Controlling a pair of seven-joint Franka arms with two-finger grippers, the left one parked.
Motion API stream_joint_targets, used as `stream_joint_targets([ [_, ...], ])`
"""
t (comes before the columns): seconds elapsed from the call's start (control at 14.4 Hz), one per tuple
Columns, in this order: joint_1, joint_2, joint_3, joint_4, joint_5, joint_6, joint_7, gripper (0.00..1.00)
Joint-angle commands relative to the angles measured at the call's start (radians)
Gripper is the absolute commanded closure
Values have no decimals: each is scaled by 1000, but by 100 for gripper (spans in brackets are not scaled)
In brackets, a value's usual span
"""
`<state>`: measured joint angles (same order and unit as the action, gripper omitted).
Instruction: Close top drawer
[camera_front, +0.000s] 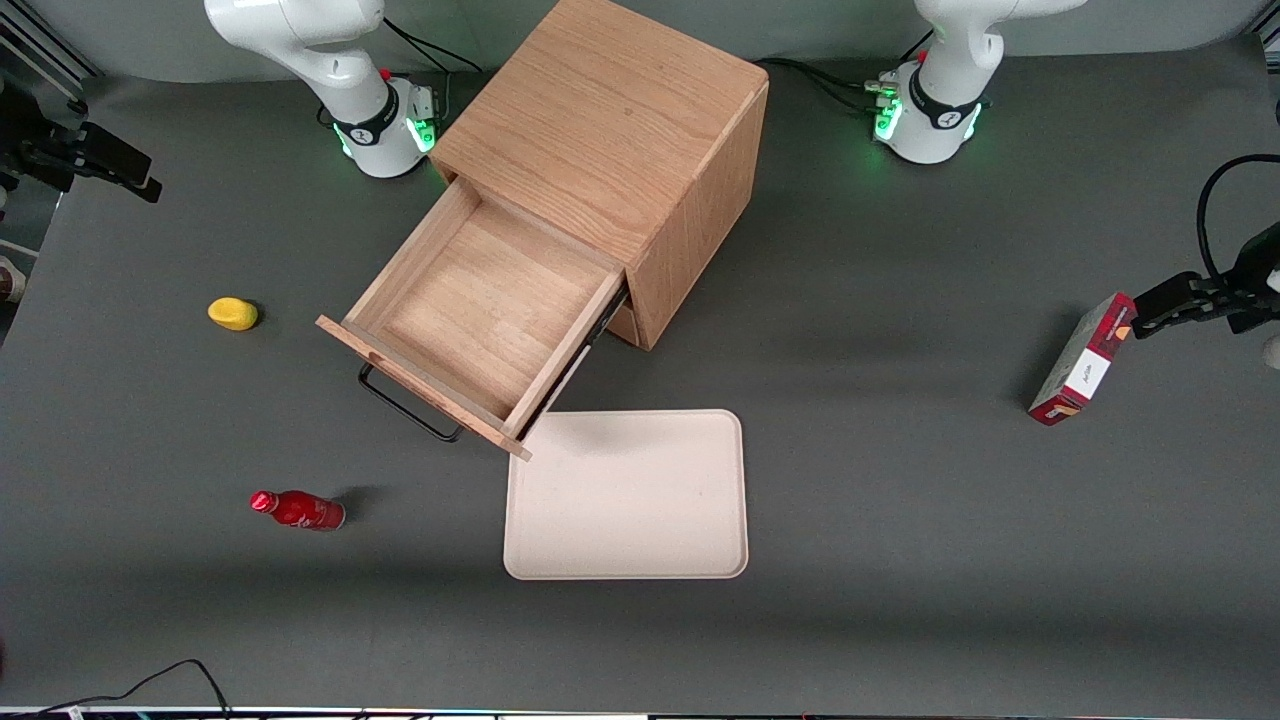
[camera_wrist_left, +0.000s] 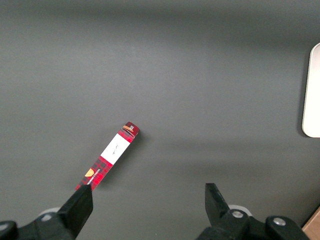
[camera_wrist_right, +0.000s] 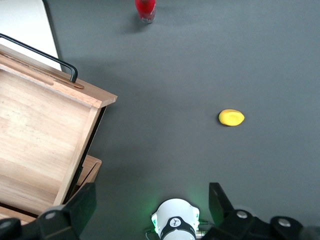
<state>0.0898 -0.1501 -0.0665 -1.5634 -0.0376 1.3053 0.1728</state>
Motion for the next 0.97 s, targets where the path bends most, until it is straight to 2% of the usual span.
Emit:
stream_joint_targets([
  [0.0,-4,14,-3,31,10,-3,-9,0],
  [0.9,-4,21,-1,62,9,5,1,0],
])
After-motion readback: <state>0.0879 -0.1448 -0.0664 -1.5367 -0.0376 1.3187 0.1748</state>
